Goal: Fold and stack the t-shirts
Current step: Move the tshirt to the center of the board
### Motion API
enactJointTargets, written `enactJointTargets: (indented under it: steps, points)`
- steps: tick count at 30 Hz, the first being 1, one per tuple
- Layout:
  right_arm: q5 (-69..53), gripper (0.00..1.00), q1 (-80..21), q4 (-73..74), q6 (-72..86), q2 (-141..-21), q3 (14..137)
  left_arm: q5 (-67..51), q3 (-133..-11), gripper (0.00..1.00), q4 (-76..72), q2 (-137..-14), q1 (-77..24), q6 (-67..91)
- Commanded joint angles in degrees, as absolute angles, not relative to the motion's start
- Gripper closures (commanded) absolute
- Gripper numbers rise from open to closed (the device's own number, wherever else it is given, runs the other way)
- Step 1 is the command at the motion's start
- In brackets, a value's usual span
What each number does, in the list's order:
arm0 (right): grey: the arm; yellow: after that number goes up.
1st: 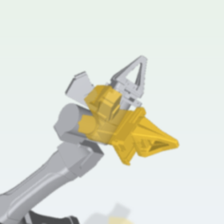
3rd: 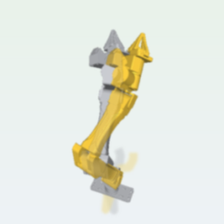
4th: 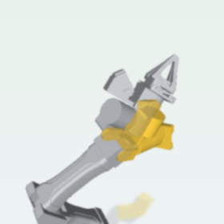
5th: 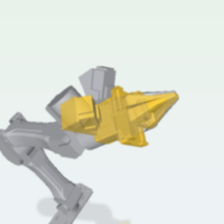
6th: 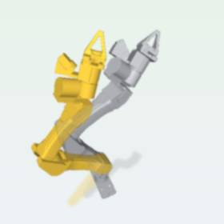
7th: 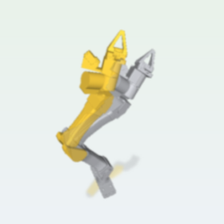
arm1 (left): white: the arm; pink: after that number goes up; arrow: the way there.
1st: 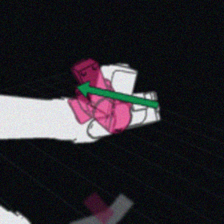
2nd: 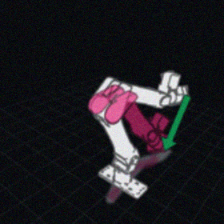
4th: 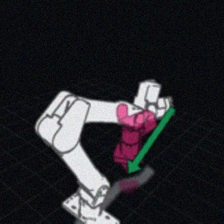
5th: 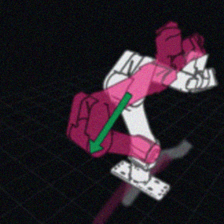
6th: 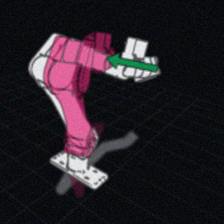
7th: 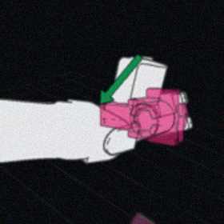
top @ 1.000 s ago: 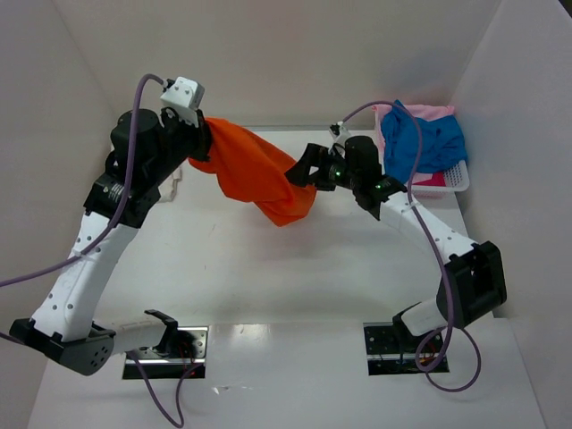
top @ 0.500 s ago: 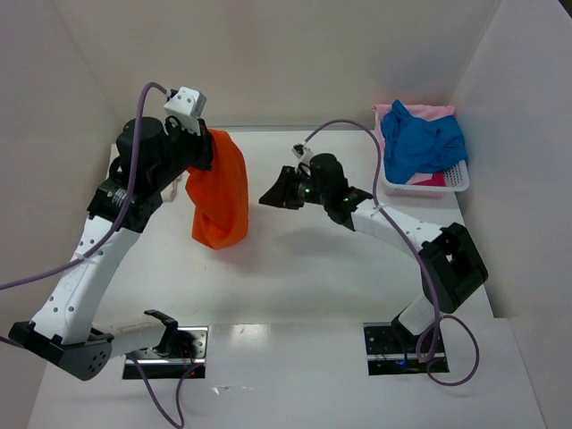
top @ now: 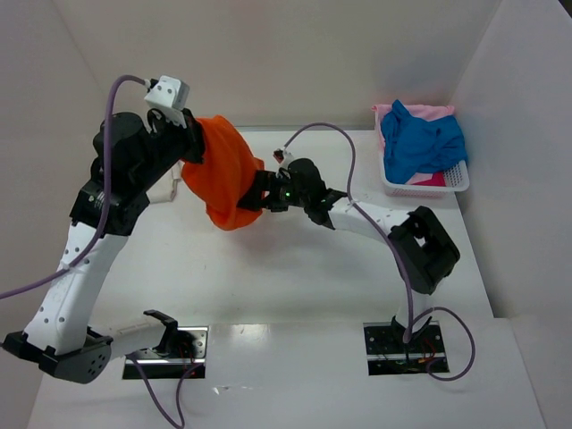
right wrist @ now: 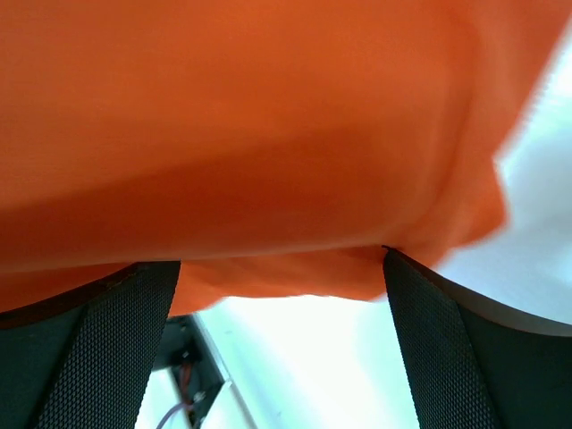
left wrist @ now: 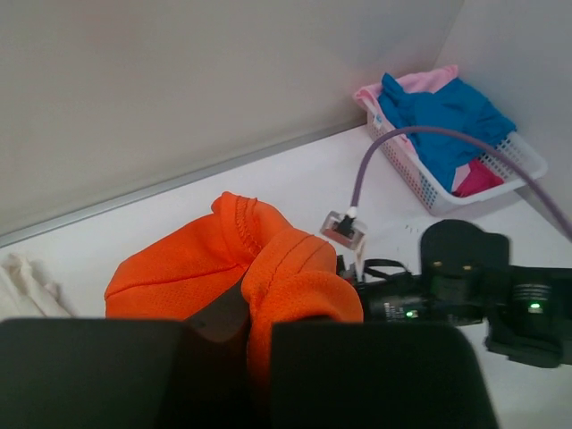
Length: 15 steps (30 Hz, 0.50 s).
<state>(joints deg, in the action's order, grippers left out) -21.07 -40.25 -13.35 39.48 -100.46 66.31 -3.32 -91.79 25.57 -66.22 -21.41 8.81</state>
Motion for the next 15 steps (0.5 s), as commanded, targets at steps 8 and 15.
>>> enactJointTargets:
  steps: [8, 15]
  points:
    - [-14.46, 0.50, -40.52, -19.06, 37.57, -103.54, 74.34, -4.83, -95.26, 1.00, 22.85, -63.54, -21.09, 12.66]
    - [-15.39, 0.32, -40.52, -21.39, 38.72, -105.00, 74.53, -4.31, -95.98, 1.00, 22.85, -62.79, -21.09, 12.66]
